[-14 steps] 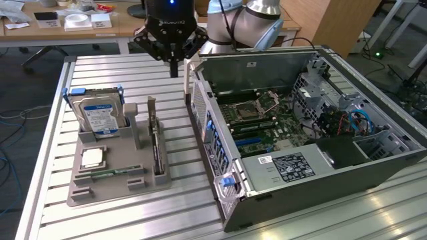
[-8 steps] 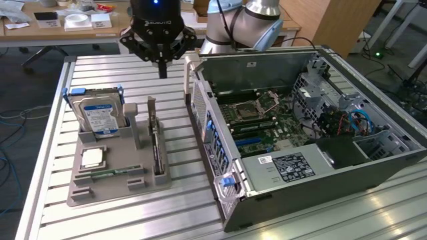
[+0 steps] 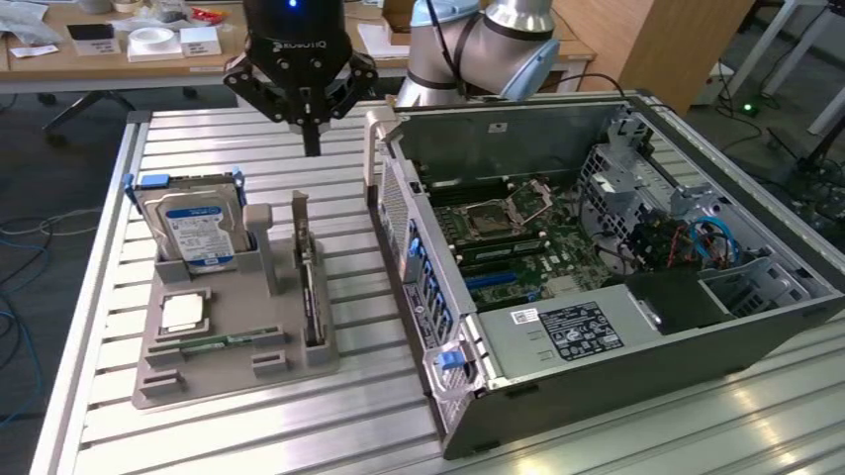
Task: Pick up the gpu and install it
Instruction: 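Reach for the gpu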
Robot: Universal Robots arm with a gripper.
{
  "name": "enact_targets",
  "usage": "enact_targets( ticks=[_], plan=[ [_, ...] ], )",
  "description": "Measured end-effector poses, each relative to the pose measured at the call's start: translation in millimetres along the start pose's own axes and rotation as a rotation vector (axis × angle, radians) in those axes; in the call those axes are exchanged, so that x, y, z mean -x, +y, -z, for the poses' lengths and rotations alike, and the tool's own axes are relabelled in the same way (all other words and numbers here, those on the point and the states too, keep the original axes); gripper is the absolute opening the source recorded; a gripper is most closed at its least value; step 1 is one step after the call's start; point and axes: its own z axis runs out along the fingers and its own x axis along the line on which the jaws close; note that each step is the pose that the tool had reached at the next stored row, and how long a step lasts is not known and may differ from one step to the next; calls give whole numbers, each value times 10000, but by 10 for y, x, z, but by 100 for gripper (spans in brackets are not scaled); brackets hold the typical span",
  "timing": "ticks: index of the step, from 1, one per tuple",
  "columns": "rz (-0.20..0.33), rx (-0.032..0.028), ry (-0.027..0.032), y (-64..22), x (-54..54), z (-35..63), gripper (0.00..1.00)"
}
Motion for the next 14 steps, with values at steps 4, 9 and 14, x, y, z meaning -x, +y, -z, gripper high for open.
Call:
enact_targets(
  ticks=[4,9,14],
  plan=[
    [-1,1,-1,-4,-57,1,11],
    [0,1,-1,-9,-97,2,11],
    [0,0,0,-65,-119,6,11]
  ],
)
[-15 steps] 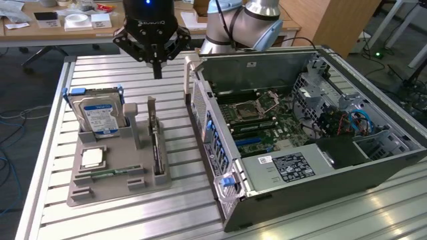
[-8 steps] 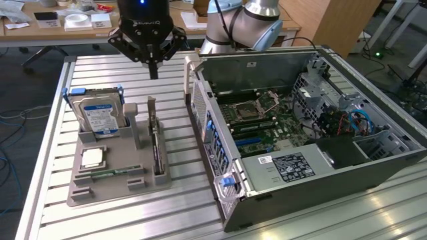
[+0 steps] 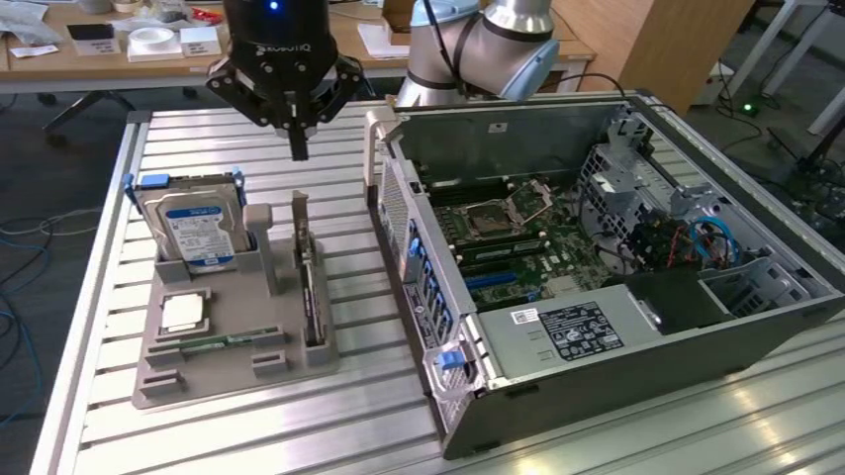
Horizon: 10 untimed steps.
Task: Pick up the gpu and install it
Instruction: 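Reach for the gpu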
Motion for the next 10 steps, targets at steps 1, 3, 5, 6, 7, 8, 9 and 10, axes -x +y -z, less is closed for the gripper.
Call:
enact_targets(
  ticks=[1,3,5,6,7,8,9,10],
  plan=[
    [0,1,0,-18,-1,1,11],
    [0,1,-2,-49,-12,2,11],
    [-2,1,-6,-74,-47,5,11],
    [0,2,-10,-88,-65,6,11],
    [2,2,-13,-102,-79,8,11],
    [4,2,-14,-117,-87,8,11],
    [2,3,-15,-134,-92,9,11],
    [1,2,-15,-157,-92,10,11]
  ],
)
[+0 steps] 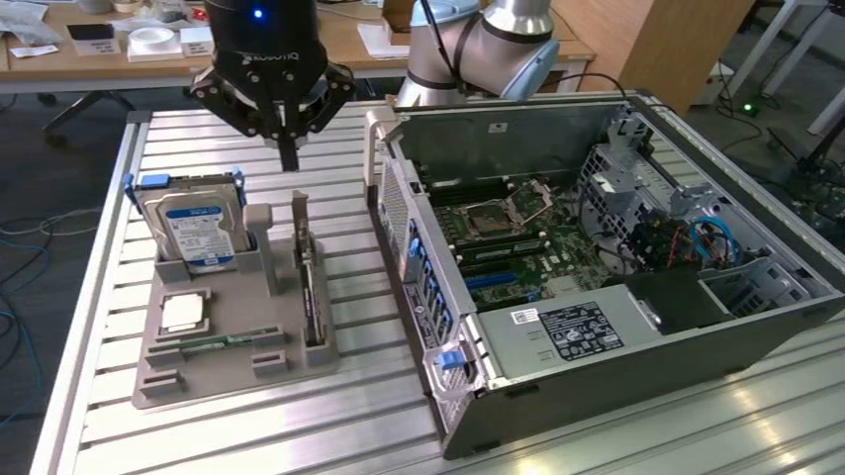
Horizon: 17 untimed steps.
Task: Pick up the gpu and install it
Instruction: 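Reach for the gpu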
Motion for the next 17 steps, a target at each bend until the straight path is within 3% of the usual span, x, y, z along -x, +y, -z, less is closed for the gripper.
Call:
enact_targets(
  ticks=[9,17],
  plan=[
    [0,0,0,-212,-3,11,11],
    [0,-1,-4,-317,-75,19,11]
  ],
)
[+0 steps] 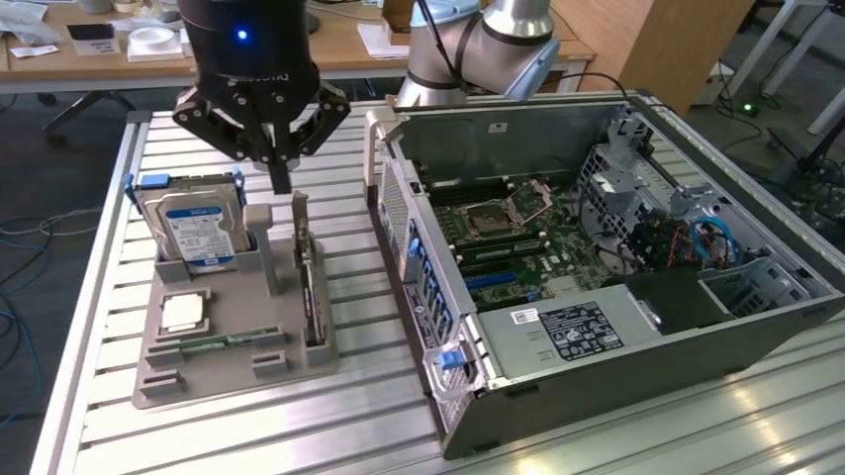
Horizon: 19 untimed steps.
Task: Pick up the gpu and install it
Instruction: 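Reach for the gpu, then pick up the gpu and move the gpu toward the slot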
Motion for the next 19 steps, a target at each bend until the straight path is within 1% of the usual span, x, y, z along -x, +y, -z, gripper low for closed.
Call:
enact_targets(
  ticks=[3,19],
  plan=[
    [1,1,-1,-45,-8,2,11],
    [0,1,-1,-48,-10,2,11]
  ],
)
